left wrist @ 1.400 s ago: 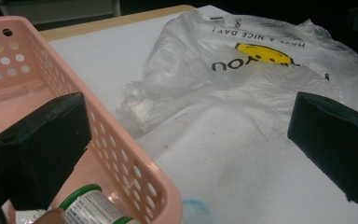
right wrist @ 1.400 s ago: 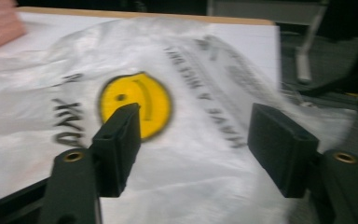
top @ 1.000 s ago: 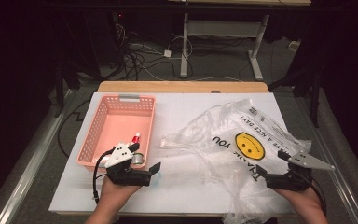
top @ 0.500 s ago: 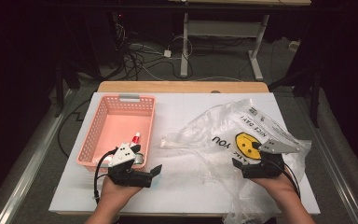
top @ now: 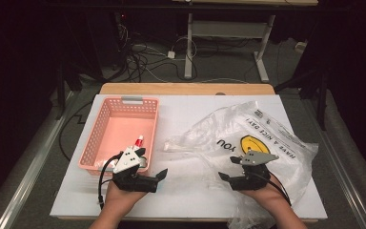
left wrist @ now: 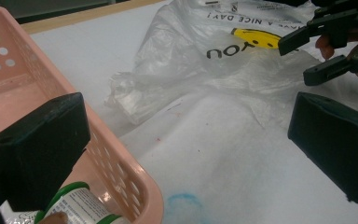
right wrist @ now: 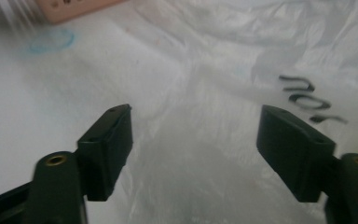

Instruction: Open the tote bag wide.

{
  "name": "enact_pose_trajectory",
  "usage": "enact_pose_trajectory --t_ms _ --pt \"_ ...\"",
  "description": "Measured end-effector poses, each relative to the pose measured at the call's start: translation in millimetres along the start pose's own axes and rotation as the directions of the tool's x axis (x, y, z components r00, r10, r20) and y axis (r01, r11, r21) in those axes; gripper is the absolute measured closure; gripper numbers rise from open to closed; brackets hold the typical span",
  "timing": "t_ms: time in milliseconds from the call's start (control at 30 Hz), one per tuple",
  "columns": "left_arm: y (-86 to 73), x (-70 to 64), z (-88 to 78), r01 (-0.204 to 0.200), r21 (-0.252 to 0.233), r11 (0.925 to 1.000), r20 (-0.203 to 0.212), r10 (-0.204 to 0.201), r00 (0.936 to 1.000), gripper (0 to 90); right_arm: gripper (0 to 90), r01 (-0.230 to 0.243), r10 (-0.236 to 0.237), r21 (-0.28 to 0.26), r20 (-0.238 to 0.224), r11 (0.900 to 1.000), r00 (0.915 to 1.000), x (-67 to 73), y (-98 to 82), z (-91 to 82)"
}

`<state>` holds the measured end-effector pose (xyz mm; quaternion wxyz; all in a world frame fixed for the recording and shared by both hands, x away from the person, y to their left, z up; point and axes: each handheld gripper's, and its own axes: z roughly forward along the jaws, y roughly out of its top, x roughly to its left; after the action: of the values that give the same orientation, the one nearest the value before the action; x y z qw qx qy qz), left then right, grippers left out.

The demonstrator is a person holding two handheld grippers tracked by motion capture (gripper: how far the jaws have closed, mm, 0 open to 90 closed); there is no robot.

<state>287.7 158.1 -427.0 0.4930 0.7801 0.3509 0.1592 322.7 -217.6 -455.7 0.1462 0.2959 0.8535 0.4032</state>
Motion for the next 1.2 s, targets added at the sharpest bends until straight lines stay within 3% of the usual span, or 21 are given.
enact_pose_trajectory --t_ms 67,133,367,400,467,533,633,1033,1200 --pt "0.5 0.2 -0.9 0.004 -0.002 1.0 0.003 -0.004 1.0 0.0 21.5 0.028 -0.029 0.054 0.01 0.998 0.9995 0.0 -7.3 5.4" --pt "0.8 0.4 -1.1 0.005 -0.003 1.0 0.005 -0.005 1.0 0.0 22.0 0.026 -0.026 0.066 0.007 0.997 0.9996 -0.2 -9.2 6.6" --pt "0.7 1.0 1.2 -0.002 0.005 1.0 0.016 0.002 0.9999 0.0 40.7 0.076 -0.076 0.132 -0.012 0.988 0.9971 0.2 -14.9 15.3" --pt "0.6 1.2 1.4 -0.004 0.006 1.0 0.017 0.003 0.9998 0.0 48.2 0.06 -0.059 0.126 -0.017 0.99 0.9981 -0.5 -14.6 16.4" --pt "0.5 1.5 1.3 -0.006 0.008 1.0 0.018 0.006 0.9998 0.0 50.6 0.063 -0.062 0.126 -0.015 0.99 0.998 -1.1 -14.3 16.8" --pt "0.7 1.6 1.3 -0.007 0.01 0.9999 0.02 0.007 0.9998 0.0 60.1 0.052 -0.052 0.116 -0.006 0.992 0.9986 -2.7 -14.3 17.8" --pt "0.9 1.9 1.9 -0.005 0.01 0.9999 0.02 0.005 0.9998 0.0 67.0 0.048 -0.048 0.12 0.004 0.992 0.9988 -3.7 -13.4 18.4" --pt "1.1 -0.3 -0.4 -0.007 0.005 1.0 0.017 0.007 0.9998 0.0 86.4 0.011 -0.013 0.093 0.016 0.996 0.9998 -4.8 -13.5 21.1" --pt "1.3 -1.4 1.5 -0.006 0.005 1.0 0.019 0.006 0.9998 0.0 89.5 -0.008 0.007 0.07 0.022 0.997 0.9997 -6.9 -16.3 20.5"
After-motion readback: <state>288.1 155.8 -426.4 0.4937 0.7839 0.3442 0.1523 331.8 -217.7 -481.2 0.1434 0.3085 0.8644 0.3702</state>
